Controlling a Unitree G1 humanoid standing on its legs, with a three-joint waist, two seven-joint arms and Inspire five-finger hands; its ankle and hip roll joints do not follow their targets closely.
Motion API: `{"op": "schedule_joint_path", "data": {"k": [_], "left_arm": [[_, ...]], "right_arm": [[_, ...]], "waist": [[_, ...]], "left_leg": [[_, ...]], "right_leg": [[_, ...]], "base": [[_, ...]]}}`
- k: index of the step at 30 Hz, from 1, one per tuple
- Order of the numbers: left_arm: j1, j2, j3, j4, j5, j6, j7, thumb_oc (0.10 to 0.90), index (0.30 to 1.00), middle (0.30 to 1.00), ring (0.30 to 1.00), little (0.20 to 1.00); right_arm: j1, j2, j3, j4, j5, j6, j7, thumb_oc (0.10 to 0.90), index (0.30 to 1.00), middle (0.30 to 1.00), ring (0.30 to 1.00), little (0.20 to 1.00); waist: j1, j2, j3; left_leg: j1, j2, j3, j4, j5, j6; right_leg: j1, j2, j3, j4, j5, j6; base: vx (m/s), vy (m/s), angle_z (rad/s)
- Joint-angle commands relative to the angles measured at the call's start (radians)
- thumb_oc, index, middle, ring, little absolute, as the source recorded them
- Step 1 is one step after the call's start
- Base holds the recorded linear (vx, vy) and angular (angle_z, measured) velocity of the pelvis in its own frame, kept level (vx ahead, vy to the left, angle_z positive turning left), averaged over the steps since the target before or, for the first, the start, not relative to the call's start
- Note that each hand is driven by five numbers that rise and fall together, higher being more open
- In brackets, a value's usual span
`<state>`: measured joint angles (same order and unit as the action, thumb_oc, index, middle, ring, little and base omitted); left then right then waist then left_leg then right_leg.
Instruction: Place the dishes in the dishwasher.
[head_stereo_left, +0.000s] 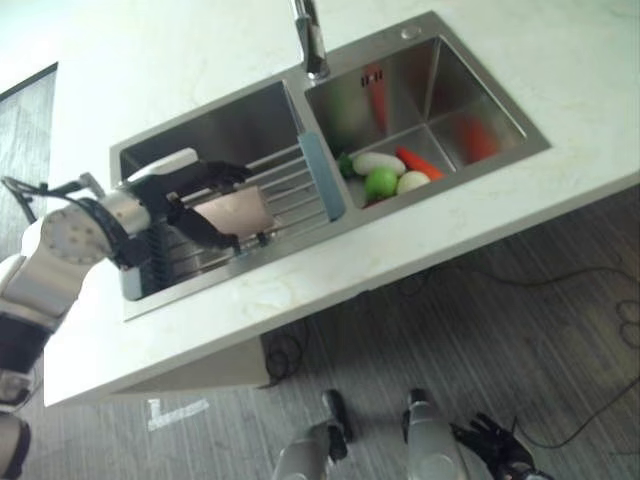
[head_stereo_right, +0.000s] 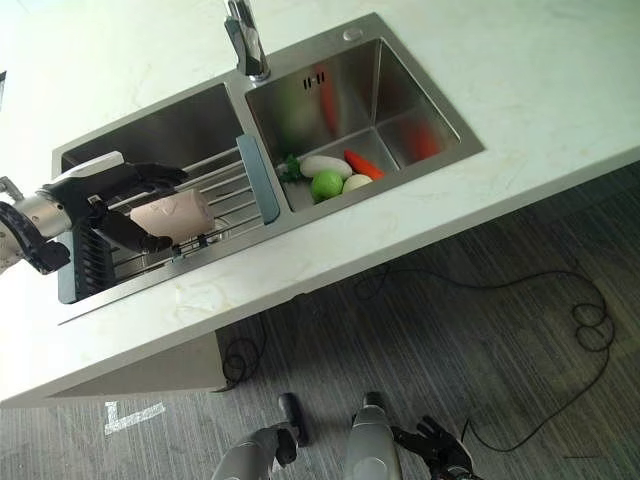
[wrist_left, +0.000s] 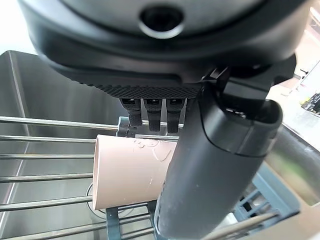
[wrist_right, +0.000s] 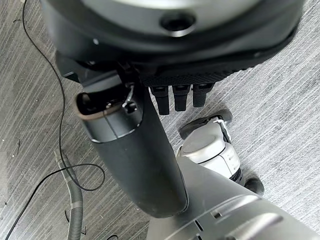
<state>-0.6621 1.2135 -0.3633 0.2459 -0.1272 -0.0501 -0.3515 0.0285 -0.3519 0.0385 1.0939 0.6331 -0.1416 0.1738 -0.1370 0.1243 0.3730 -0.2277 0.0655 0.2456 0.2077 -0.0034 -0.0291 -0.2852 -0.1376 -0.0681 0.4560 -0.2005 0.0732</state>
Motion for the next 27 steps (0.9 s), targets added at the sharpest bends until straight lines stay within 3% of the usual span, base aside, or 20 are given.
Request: {"op": "schedule_joint_path", "data": {"k": [1, 3, 6, 17, 18, 19, 20, 22, 27], "left_arm": [[-0.130, 0.055, 0.048, 0.036, 0.059, -0.007, 0.058, 0.800, 0.900, 0.900, 0.900, 0.900], [-0.149, 0.047, 0.021, 0.060, 0.103, 0.047, 0.025, 0.800, 0.900, 0.900, 0.900, 0.900], [-0.157, 0.043, 0.004, 0.082, 0.121, 0.062, 0.039, 0.800, 0.900, 0.900, 0.900, 0.900], [-0.219, 0.038, -0.055, 0.162, 0.209, 0.039, 0.102, 0.800, 0.900, 0.900, 0.900, 0.900], [-0.238, 0.036, -0.067, 0.168, 0.220, 0.042, 0.104, 0.615, 0.622, 0.622, 0.622, 0.622], [-0.243, 0.036, -0.071, 0.168, 0.224, 0.041, 0.106, 0.569, 0.554, 0.554, 0.554, 0.554], [-0.254, 0.037, -0.081, 0.167, 0.234, 0.041, 0.106, 0.400, 0.300, 0.300, 0.300, 0.300], [-0.273, 0.040, -0.100, 0.168, 0.235, 0.019, 0.130, 0.400, 0.300, 0.300, 0.300, 0.300], [-0.309, 0.051, -0.131, 0.094, 0.256, -0.106, 0.216, 0.400, 0.300, 0.300, 0.300, 0.300]], "right_arm": [[0.022, -0.036, 0.018, -0.049, 0.060, -0.007, 0.001, 0.800, 0.900, 0.900, 0.900, 0.900], [0.012, -0.046, 0.016, -0.070, 0.061, -0.005, 0.003, 0.800, 0.900, 0.900, 0.900, 0.900], [0.002, -0.053, 0.019, -0.084, 0.070, -0.006, 0.003, 0.800, 0.900, 0.900, 0.900, 0.900], [-0.044, -0.073, 0.048, -0.160, 0.113, 0.002, 0.000, 0.800, 0.900, 0.900, 0.900, 0.900], [-0.052, -0.075, 0.051, -0.166, 0.116, 0.002, 0.002, 0.800, 0.900, 0.900, 0.900, 0.900], [-0.055, -0.076, 0.052, -0.168, 0.117, 0.003, 0.002, 0.800, 0.900, 0.900, 0.900, 0.900], [-0.058, -0.077, 0.055, -0.175, 0.118, 0.004, 0.001, 0.800, 0.900, 0.900, 0.900, 0.900], [-0.063, -0.077, 0.058, -0.185, 0.118, 0.008, -0.004, 0.800, 0.900, 0.900, 0.900, 0.900], [-0.063, -0.071, 0.062, -0.170, 0.107, 0.002, -0.005, 0.800, 0.900, 0.900, 0.900, 0.900]], "waist": [[-0.013, -0.005, -0.030], [-0.017, -0.005, -0.005], [-0.017, -0.005, 0.014], [-0.009, -0.019, 0.096], [-0.009, -0.021, 0.105], [-0.008, -0.022, 0.108], [-0.007, -0.023, 0.112], [-0.005, -0.026, 0.118], [0.000, -0.023, 0.110]], "left_leg": [[0.000, -0.061, -0.066, 0.092, -0.140, 0.020], [-0.017, -0.064, -0.066, 0.092, -0.133, 0.021], [-0.030, -0.066, -0.065, 0.092, -0.128, 0.022], [-0.100, -0.064, -0.066, 0.092, -0.108, 0.023], [-0.109, -0.064, -0.067, 0.092, -0.105, 0.023], [-0.112, -0.064, -0.067, 0.092, -0.103, 0.023], [-0.117, -0.064, -0.068, 0.092, -0.101, 0.023], [-0.123, -0.064, -0.071, 0.092, -0.098, 0.023], [-0.111, -0.064, -0.077, 0.092, -0.102, 0.018]], "right_leg": [[-0.001, 0.028, 0.033, -0.156, 0.133, 0.083], [-0.016, 0.026, 0.032, -0.156, 0.139, 0.082], [-0.026, 0.023, 0.029, -0.156, 0.143, 0.081], [-0.085, 0.016, 0.016, -0.156, 0.163, 0.081], [-0.094, 0.015, 0.014, -0.156, 0.167, 0.081], [-0.096, 0.015, 0.013, -0.156, 0.168, 0.081], [-0.100, 0.014, 0.012, -0.156, 0.170, 0.082], [-0.104, 0.013, 0.008, -0.156, 0.172, 0.082], [-0.087, 0.011, -0.004, -0.156, 0.163, 0.081]], "base": [[-0.03, 0.055, -0.12], [-0.03, 0.054, -0.08], [-0.01, 0.032, -0.06], [-0.04, 0.012, 0.00], [-0.04, -0.001, 0.02], [-0.05, 0.000, -0.01], [-0.03, -0.001, 0.01], [-0.02, -0.002, 0.01], [0.00, 0.009, 0.04]]}}
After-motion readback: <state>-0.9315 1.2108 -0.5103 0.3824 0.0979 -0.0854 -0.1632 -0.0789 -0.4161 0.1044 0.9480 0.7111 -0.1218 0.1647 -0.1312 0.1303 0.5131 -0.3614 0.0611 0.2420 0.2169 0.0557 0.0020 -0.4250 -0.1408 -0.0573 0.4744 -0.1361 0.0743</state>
